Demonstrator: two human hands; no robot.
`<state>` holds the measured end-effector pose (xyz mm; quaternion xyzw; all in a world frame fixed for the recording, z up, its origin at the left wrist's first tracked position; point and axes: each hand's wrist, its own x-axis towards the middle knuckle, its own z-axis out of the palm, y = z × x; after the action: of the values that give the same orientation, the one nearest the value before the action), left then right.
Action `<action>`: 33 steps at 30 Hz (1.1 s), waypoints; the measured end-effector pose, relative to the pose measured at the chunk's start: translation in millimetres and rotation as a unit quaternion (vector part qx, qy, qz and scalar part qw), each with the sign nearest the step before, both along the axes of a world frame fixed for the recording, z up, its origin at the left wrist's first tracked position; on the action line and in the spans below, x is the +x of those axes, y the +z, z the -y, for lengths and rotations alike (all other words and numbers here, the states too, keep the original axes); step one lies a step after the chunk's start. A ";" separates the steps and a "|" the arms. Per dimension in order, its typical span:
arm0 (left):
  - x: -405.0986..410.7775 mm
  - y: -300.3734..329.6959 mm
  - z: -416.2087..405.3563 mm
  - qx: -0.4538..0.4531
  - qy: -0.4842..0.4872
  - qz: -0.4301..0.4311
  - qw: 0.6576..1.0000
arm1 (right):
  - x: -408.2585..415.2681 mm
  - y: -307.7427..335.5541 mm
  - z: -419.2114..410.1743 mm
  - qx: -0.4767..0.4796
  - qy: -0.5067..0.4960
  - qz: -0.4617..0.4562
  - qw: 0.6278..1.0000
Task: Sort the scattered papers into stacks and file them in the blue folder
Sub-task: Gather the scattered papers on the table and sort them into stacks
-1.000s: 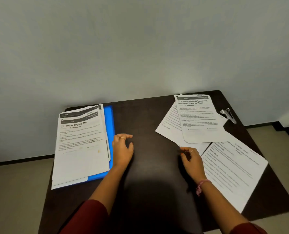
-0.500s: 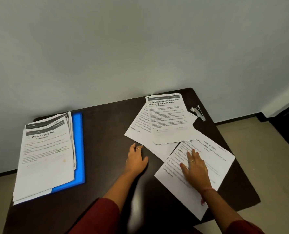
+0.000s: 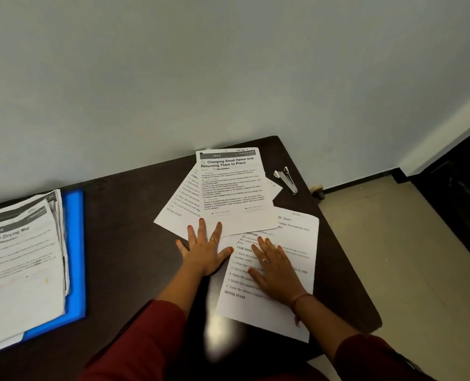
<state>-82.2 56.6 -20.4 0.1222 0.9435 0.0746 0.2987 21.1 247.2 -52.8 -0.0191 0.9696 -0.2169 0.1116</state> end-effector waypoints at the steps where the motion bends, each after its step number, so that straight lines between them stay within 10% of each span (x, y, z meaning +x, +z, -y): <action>1: -0.7 -0.7 0.3 -0.007 0.009 0.004 1.000 | -1.7 -1.2 -1.3 0.000 0.011 -0.003 1.000; 13: 47.6 -11.9 19.0 0.047 0.183 -0.112 0.975 | -29.6 -1.9 -4.9 -0.088 0.066 -0.038 0.993; 27: 59.2 -16.5 32.0 0.141 0.294 -0.139 0.935 | -75.2 26.9 31.9 -0.373 -0.323 -0.011 0.870; 33: 52.5 -6.3 42.5 0.227 0.360 -0.148 0.893 | -69.9 38.8 33.6 -0.365 -0.302 0.088 0.876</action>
<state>-29.7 14.2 -26.7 -0.1521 0.9135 0.3703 0.0722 -48.8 213.6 -14.0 0.2544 0.7665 -0.5793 0.1104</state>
